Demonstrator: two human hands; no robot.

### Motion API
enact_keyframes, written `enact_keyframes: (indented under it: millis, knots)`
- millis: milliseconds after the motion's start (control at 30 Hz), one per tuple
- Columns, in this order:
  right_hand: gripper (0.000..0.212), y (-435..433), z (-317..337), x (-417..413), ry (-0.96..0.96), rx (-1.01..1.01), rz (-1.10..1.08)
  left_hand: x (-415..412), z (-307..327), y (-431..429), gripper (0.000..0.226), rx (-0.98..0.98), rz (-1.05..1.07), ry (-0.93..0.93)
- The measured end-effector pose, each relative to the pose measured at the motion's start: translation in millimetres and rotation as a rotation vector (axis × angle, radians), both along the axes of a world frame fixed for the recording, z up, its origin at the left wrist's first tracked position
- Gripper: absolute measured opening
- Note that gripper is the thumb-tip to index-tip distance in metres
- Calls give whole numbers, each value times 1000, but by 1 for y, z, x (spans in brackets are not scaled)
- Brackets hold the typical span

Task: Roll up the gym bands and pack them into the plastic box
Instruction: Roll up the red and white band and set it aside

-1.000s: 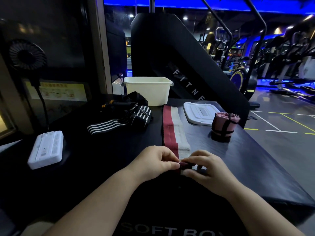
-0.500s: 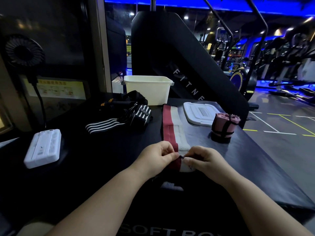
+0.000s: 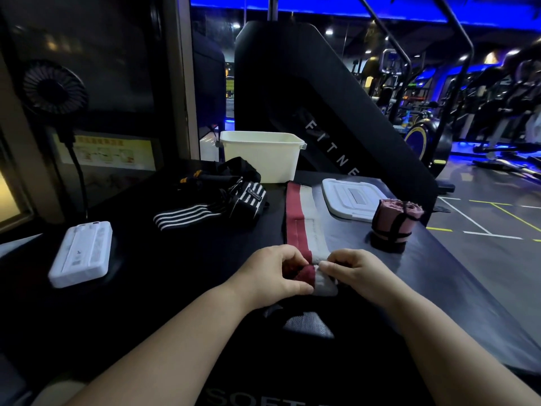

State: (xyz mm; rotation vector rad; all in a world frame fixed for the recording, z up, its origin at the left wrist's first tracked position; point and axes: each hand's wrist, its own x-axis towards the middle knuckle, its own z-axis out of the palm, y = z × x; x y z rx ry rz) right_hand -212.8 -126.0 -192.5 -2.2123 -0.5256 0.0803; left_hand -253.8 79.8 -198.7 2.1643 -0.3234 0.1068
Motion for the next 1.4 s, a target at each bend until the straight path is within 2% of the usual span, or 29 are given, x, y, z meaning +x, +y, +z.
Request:
enact_keyframes:
  millis: [133,200,267,333,433,467,567,633,800,933,1000,1100,1200,1233,1400]
  knots:
    - [18,3,-6,4,-177,-45,-76,6,-2,2,22,21,6,-2]
    - [14,6,-12,2,-213,56,-90,11,-3,3,23,67,23,-18]
    - [26,7,-15,1,-280,148,-63,14,-4,3,24,141,47,-77]
    - [32,6,-17,2,-354,125,-27,15,-4,4,23,189,50,-121]
    - [11,1,-14,2,-318,134,10,19,-4,5,21,190,33,-128]
    - [12,-2,-12,1,-284,129,32,21,-5,6,21,193,22,-124]
    - [48,-13,-11,3,-170,37,105,29,-6,6,21,203,15,-105]
    - [61,-16,-12,7,-186,-37,140,31,-6,5,17,204,14,-100]
    - [60,-13,-14,11,-274,-125,103,30,-10,3,17,148,11,-109]
    - [55,-11,-8,7,-315,-197,107,22,-18,1,27,82,44,-273]
    - [54,-10,-6,7,-316,-228,97,21,-20,-2,24,48,58,-326]
    - [50,-9,-4,7,-309,-260,98,22,-16,0,25,-20,37,-179]
    - [46,-9,-6,7,-279,-221,87,25,-10,9,57,73,-25,-23]
    - [46,-9,-5,7,-265,-206,85,25,-7,10,62,92,-44,-3]
    - [33,-8,-1,13,-235,-236,90,29,1,7,42,4,-87,15]
